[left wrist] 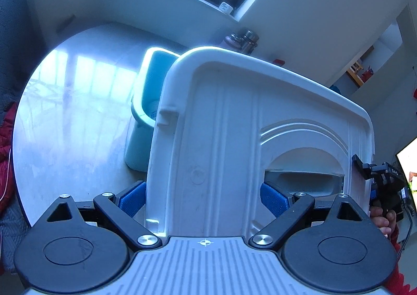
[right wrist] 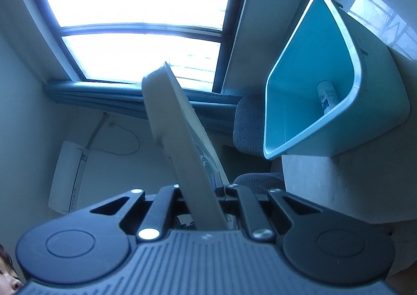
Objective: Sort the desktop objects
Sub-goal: 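Tilt and lower the lid onto the blue bin's rim with both grippers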
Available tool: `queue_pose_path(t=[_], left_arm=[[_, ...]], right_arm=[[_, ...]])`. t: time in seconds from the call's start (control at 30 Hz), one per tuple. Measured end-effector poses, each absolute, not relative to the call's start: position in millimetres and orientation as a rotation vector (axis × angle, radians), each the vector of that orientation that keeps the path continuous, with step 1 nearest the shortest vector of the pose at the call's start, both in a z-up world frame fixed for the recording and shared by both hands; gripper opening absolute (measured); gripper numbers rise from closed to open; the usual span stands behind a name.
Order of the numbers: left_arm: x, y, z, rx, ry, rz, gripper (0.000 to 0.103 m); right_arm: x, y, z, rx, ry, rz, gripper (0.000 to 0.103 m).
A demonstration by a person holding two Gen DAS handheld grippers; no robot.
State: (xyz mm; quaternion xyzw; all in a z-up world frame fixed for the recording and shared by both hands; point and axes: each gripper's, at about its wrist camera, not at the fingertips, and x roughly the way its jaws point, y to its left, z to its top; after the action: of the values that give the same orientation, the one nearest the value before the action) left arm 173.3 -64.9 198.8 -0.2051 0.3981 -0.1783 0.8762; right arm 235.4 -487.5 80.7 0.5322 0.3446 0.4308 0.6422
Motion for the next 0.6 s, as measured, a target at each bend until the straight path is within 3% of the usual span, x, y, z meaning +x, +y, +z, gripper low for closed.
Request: queue_pose_path(t=[0.6], left_arm=[[313,-23,201,-0.387,0.834,-0.441,0.094]], right_arm=[[335,-457,81,1.184,0.742,0.889,0.008]])
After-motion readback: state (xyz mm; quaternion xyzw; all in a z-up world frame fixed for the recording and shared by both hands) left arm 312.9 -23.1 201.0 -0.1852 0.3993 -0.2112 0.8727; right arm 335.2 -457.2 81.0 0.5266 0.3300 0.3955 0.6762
